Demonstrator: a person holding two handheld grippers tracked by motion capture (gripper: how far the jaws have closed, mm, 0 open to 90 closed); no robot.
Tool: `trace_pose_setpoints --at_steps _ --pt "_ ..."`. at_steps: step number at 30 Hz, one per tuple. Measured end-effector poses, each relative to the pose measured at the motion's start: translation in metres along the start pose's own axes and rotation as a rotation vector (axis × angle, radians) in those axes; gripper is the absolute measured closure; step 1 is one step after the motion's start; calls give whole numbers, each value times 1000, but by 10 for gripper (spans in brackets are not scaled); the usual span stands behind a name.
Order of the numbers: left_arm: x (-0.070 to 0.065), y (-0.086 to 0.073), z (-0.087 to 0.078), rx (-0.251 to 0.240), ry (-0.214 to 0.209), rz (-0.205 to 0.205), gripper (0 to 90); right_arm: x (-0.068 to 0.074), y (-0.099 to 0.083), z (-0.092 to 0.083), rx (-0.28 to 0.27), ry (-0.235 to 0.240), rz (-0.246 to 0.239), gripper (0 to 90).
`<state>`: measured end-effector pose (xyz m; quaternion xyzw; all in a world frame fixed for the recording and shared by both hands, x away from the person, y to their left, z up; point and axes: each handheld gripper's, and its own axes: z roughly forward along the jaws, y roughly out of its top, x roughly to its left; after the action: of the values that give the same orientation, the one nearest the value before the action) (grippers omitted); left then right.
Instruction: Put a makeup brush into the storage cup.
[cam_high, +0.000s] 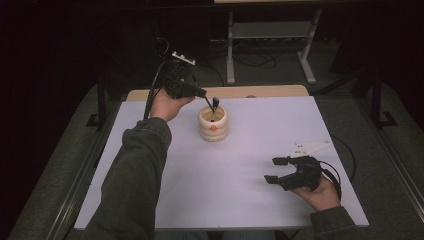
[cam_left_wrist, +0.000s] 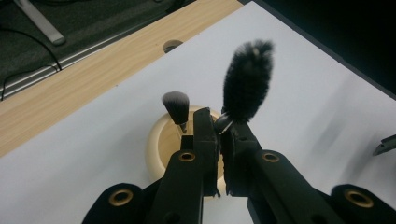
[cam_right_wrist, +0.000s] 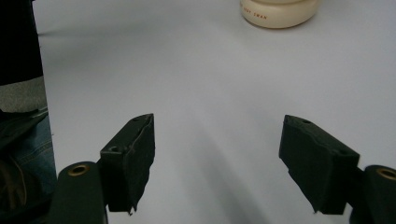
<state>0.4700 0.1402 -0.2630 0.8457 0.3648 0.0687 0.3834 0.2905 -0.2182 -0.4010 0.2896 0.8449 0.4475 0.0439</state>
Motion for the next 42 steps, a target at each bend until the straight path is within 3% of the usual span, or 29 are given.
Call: trace_pose_setpoints --at_steps 4,20,42 --pt "3 -1 3 17 25 -1 851 1 0 0 0 1 -4 259" --pt "19 -13 14 35 54 -49 851 0 -1 -2 -9 5 5 258" --pt "27 -28 26 43 65 -94 849 0 -1 -2 -9 8 6 257"
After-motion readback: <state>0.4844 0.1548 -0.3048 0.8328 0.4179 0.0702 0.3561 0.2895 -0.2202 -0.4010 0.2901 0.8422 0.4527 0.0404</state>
